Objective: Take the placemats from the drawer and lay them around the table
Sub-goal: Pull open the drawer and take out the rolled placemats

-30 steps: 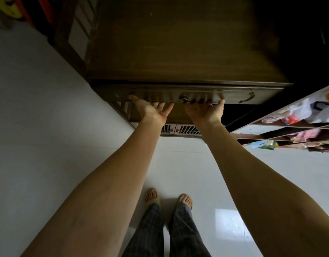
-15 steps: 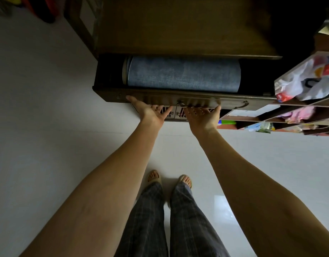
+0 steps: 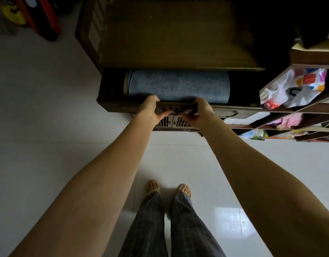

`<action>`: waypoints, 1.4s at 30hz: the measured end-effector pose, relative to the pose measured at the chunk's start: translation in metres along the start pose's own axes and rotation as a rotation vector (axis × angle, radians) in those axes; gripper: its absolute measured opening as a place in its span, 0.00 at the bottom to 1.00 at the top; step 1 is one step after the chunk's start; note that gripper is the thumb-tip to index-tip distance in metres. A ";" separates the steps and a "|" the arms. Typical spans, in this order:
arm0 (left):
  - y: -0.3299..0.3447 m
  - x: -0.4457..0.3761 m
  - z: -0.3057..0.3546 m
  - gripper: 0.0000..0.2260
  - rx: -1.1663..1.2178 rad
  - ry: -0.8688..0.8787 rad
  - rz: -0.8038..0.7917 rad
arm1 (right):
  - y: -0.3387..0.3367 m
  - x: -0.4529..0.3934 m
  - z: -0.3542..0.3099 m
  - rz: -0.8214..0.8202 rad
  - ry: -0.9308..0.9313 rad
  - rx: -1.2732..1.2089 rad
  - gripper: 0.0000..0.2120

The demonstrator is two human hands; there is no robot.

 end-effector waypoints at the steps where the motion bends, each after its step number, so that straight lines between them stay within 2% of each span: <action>1: 0.000 0.000 0.001 0.06 -0.005 -0.006 -0.007 | 0.000 0.000 0.001 0.007 -0.007 0.007 0.04; 4: -0.003 0.003 -0.002 0.07 0.016 -0.025 -0.036 | -0.003 0.001 0.003 -0.004 -0.010 0.001 0.03; 10: -0.005 0.013 -0.022 0.10 0.064 -0.034 0.045 | -0.017 0.015 0.008 0.050 0.029 0.021 0.04; 13: -0.014 0.024 -0.030 0.06 0.086 -0.027 0.047 | -0.023 0.024 0.023 0.073 0.063 -0.039 0.12; 15: -0.022 0.029 -0.035 0.06 0.099 -0.016 0.046 | -0.027 0.029 0.035 0.070 0.079 -0.073 0.12; 17: -0.029 0.033 -0.041 0.09 0.097 -0.013 0.050 | -0.031 0.034 0.041 0.050 0.085 -0.089 0.05; 19: -0.033 0.034 -0.048 0.18 0.104 -0.008 0.071 | -0.035 0.035 0.043 0.047 0.076 -0.086 0.01; 22: -0.034 0.034 -0.049 0.20 0.103 0.001 0.077 | -0.036 0.033 0.044 0.046 0.046 -0.095 0.02; 24: -0.035 0.034 -0.049 0.17 0.100 0.001 0.063 | -0.041 0.033 0.045 0.028 0.045 -0.062 0.09; 25: -0.036 0.034 -0.049 0.16 0.097 -0.005 0.052 | -0.044 0.037 0.044 0.017 0.047 0.042 0.12; 27: -0.039 0.034 -0.050 0.15 0.097 -0.022 0.024 | -0.052 0.051 0.040 0.018 -0.054 0.516 0.16; 28: -0.040 0.033 -0.051 0.16 0.105 -0.035 0.016 | -0.053 0.058 0.035 0.040 -0.217 0.816 0.15; 29: -0.042 0.033 -0.051 0.17 0.117 -0.046 0.022 | -0.052 0.063 0.028 0.081 -0.469 1.077 0.13; 31: -0.046 0.031 -0.050 0.17 0.157 -0.057 0.040 | -0.037 0.068 0.012 0.105 -0.947 1.374 0.08; 32: -0.049 0.030 -0.049 0.16 0.184 -0.062 0.039 | -0.026 0.065 0.006 0.030 -1.054 1.484 0.07; 34: -0.057 0.027 -0.044 0.14 0.222 -0.061 0.048 | -0.004 0.049 -0.001 -0.178 -1.017 1.776 0.18; 36: -0.065 0.023 -0.037 0.10 0.231 -0.042 0.064 | 0.010 0.028 -0.005 -0.282 -0.924 2.042 0.32; 39: -0.068 0.022 -0.029 0.10 0.210 -0.046 0.058 | 0.020 0.004 -0.010 -0.254 -0.913 2.304 0.46; 42: -0.066 0.021 -0.026 0.08 0.186 -0.053 0.072 | 0.029 -0.005 -0.007 -0.183 -0.948 2.467 0.51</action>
Point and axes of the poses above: each hand's wrist, its own x-axis away from the middle knuckle, its own y-axis out of the palm, z = x × y, the point moved 1 cm from there along -x, towards the middle knuckle, and after that the axes turned 1 degree about y, right-handed, at the moved point
